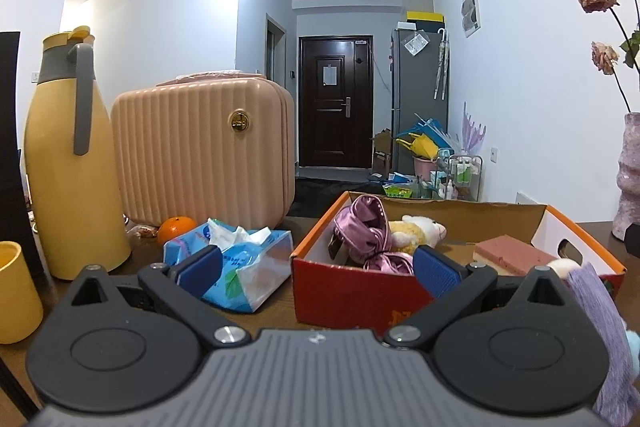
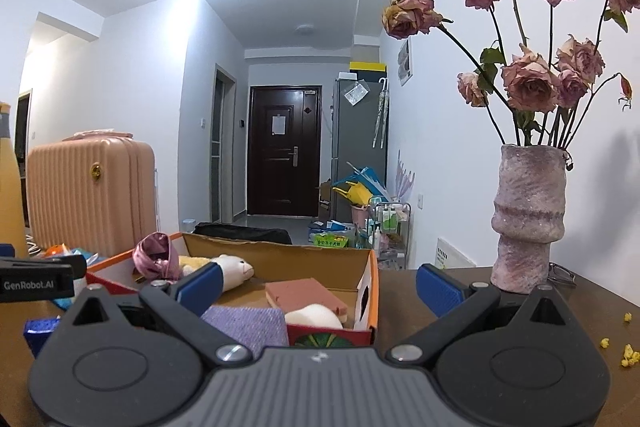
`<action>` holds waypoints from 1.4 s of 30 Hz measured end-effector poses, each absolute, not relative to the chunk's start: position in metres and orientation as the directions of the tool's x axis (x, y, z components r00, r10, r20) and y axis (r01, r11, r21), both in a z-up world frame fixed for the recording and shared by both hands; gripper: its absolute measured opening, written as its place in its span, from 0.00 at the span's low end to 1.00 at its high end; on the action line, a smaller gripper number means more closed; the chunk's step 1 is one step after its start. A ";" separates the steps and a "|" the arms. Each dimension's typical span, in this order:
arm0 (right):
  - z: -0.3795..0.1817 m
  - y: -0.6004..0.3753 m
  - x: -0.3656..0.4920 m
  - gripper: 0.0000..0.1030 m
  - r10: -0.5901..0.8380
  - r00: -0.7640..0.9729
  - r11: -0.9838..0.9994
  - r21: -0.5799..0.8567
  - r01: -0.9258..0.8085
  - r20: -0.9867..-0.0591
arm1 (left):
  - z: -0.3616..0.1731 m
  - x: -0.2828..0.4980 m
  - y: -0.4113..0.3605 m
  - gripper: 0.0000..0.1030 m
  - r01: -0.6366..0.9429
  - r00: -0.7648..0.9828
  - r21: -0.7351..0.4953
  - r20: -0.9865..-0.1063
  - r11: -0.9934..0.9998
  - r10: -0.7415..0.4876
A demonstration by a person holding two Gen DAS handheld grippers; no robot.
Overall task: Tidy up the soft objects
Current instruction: 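Withdraw both grippers from the box back toward the remaining items, then grasp the purple fabric pouch with the right gripper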
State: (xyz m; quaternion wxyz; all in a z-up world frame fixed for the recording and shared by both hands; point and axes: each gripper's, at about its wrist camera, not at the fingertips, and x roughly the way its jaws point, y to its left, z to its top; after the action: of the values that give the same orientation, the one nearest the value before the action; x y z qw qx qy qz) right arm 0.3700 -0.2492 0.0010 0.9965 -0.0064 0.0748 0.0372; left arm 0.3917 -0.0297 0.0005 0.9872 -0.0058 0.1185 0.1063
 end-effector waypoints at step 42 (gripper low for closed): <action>-0.017 -0.249 0.306 1.00 0.118 0.966 0.991 -0.032 -0.128 -0.229 | -0.007 0.311 -0.015 1.00 -0.132 0.950 0.022 -0.284 0.991 0.133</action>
State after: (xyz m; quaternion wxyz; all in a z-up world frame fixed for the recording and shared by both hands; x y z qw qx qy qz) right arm 0.3056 -0.2491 -0.0170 0.9912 -0.0231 0.1143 0.0620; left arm 0.3113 -0.0154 -0.0071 0.9873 0.0013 0.1439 0.0671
